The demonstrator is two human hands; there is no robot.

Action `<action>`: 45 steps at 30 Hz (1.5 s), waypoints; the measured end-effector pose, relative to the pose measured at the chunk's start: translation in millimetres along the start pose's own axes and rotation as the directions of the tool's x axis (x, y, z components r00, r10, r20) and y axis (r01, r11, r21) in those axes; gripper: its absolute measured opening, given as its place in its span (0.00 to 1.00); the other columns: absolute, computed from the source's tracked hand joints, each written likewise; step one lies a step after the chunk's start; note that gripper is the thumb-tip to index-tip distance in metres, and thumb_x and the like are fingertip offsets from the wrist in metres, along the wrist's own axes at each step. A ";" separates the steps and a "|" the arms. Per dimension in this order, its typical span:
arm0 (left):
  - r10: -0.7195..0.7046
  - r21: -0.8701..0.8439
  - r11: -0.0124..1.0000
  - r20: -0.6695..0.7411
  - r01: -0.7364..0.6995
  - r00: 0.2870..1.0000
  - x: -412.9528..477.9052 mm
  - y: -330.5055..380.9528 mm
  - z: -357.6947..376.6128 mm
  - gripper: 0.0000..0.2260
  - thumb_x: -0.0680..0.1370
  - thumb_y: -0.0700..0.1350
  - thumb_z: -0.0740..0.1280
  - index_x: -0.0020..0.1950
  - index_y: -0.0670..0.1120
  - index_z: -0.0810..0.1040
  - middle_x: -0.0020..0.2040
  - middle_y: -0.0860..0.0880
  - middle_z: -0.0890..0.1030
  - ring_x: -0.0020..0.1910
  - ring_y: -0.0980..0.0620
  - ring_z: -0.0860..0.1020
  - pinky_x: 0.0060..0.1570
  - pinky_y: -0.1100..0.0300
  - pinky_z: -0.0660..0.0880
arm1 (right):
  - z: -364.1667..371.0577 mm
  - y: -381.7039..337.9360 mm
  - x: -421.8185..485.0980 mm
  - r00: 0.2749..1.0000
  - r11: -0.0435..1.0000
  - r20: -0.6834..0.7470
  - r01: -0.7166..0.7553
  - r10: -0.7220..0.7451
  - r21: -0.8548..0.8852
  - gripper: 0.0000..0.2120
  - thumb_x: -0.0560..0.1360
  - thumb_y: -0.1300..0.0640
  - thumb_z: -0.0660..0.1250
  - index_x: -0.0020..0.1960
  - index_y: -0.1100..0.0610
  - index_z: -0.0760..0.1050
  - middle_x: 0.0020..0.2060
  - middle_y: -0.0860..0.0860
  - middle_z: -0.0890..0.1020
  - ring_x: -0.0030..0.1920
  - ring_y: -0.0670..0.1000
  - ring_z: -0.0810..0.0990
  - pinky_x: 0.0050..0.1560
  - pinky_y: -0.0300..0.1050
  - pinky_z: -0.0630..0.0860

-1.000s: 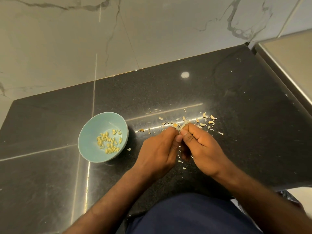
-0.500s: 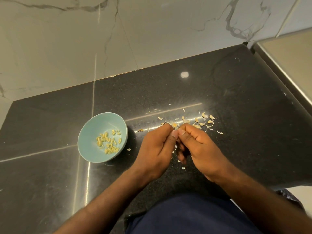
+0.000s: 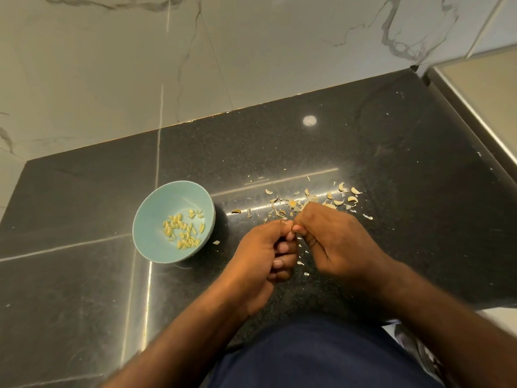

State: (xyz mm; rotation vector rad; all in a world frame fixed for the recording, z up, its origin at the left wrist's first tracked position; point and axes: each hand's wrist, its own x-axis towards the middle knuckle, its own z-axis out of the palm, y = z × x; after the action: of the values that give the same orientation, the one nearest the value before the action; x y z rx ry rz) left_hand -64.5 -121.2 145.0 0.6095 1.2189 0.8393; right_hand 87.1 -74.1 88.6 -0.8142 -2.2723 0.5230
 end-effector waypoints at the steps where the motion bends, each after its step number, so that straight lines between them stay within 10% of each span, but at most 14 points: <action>1: 0.091 0.094 0.992 -0.027 -0.088 0.996 0.9 -2.1 0.2 0.13 0.84 0.42 0.56 0.39 0.46 0.69 0.30 0.53 0.64 0.26 0.58 0.60 0.26 0.67 0.54 | 0.9 -4.7 -0.4 0.997 0.996 -0.024 -0.071 0.072 0.046 0.04 0.81 0.55 0.57 0.48 0.53 0.69 0.36 0.44 0.69 0.33 0.43 0.65 0.31 0.40 0.66; 4: 0.439 0.427 0.815 -0.014 -0.392 0.898 7.1 -11.5 -2.5 0.14 0.84 0.43 0.58 0.39 0.46 0.71 0.30 0.57 0.70 0.30 0.59 0.67 0.31 0.66 0.66 | 7.0 -26.0 -0.8 0.920 0.832 -0.004 -0.353 0.392 0.427 0.14 0.84 0.53 0.55 0.42 0.56 0.69 0.29 0.46 0.69 0.29 0.46 0.67 0.28 0.43 0.67; 7: 0.639 0.664 0.518 0.120 -0.540 0.760 16.1 -21.1 -12.9 0.12 0.83 0.45 0.58 0.42 0.44 0.73 0.35 0.54 0.76 0.34 0.54 0.75 0.34 0.53 0.73 | 6.5 -41.8 5.7 0.723 0.375 0.241 -0.577 0.647 0.726 0.17 0.85 0.56 0.54 0.38 0.56 0.66 0.27 0.47 0.68 0.27 0.47 0.68 0.26 0.41 0.67; 10: 0.693 0.802 0.213 0.278 -0.557 0.665 21.5 -23.1 -23.1 0.12 0.82 0.48 0.56 0.45 0.44 0.74 0.38 0.52 0.74 0.34 0.52 0.73 0.34 0.50 0.73 | 2.5 -45.6 8.2 0.565 0.062 0.455 -0.671 0.688 0.738 0.19 0.84 0.53 0.54 0.35 0.54 0.65 0.25 0.49 0.66 0.24 0.47 0.66 0.24 0.41 0.64; 14: 0.736 0.823 0.023 0.371 -0.568 0.567 23.6 -21.4 -27.9 0.12 0.81 0.45 0.56 0.44 0.43 0.75 0.38 0.51 0.73 0.33 0.53 0.70 0.30 0.51 0.71 | -1.4 -44.8 9.8 0.524 -0.044 0.533 -0.684 0.664 0.728 0.20 0.83 0.52 0.57 0.32 0.52 0.65 0.24 0.49 0.65 0.23 0.48 0.65 0.23 0.39 0.62; 19: 0.764 0.765 0.221 0.248 -0.604 0.595 22.1 -20.9 -21.6 0.12 0.82 0.46 0.57 0.42 0.43 0.74 0.36 0.55 0.72 0.33 0.55 0.71 0.33 0.58 0.70 | -3.8 -42.5 11.2 0.613 0.069 0.473 -0.654 0.633 0.754 0.21 0.84 0.50 0.57 0.32 0.52 0.67 0.24 0.50 0.68 0.24 0.48 0.67 0.24 0.41 0.64; 24: 0.597 0.462 0.697 0.048 -0.548 0.801 15.1 -17.7 -7.2 0.12 0.82 0.42 0.58 0.39 0.49 0.73 0.30 0.59 0.74 0.30 0.61 0.72 0.34 0.68 0.68 | -0.3 -33.4 5.4 0.855 0.653 0.127 -0.472 0.503 0.592 0.14 0.83 0.49 0.57 0.41 0.52 0.72 0.32 0.50 0.76 0.31 0.49 0.76 0.32 0.50 0.76; 30: 0.441 0.252 0.872 -0.037 -0.419 0.897 14.5 -11.3 -6.7 0.12 0.81 0.47 0.59 0.37 0.47 0.71 0.29 0.53 0.66 0.28 0.58 0.63 0.29 0.67 0.63 | 2.2 -23.3 -0.6 0.936 0.860 -0.052 -0.295 0.347 0.417 0.11 0.83 0.52 0.59 0.48 0.55 0.76 0.36 0.46 0.76 0.36 0.49 0.75 0.35 0.48 0.73; 36: 0.417 0.224 0.889 -0.033 -0.400 0.908 9.8 -5.9 -5.9 0.14 0.84 0.41 0.55 0.39 0.43 0.70 0.30 0.52 0.66 0.28 0.58 0.63 0.28 0.68 0.63 | -1.9 -23.6 -0.6 0.912 0.855 -0.170 -0.266 0.372 0.445 0.09 0.80 0.54 0.65 0.50 0.59 0.79 0.39 0.48 0.81 0.39 0.50 0.80 0.39 0.48 0.78; 42: 0.480 0.296 0.839 -0.006 -0.457 0.877 12.2 -10.2 -10.6 0.13 0.83 0.44 0.58 0.40 0.43 0.72 0.30 0.54 0.69 0.29 0.58 0.65 0.30 0.68 0.65 | -11.8 -27.7 7.3 0.827 0.517 0.102 -0.436 0.553 0.737 0.11 0.73 0.53 0.72 0.54 0.52 0.80 0.43 0.49 0.85 0.41 0.47 0.83 0.43 0.42 0.80; 45: 0.545 0.429 0.753 0.018 -0.499 0.838 15.2 -14.1 -13.1 0.11 0.81 0.46 0.60 0.41 0.45 0.75 0.31 0.56 0.73 0.32 0.59 0.69 0.34 0.66 0.68 | -13.1 -30.3 9.3 0.835 0.544 0.120 -0.452 0.538 0.707 0.08 0.72 0.52 0.69 0.50 0.51 0.82 0.37 0.46 0.85 0.37 0.45 0.82 0.40 0.39 0.79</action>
State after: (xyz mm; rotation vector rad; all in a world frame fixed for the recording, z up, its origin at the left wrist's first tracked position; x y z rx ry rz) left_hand -72.2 -117.1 122.0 1.3209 1.3612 1.0952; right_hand 78.4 -87.9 118.7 -1.0167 -1.4628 1.4817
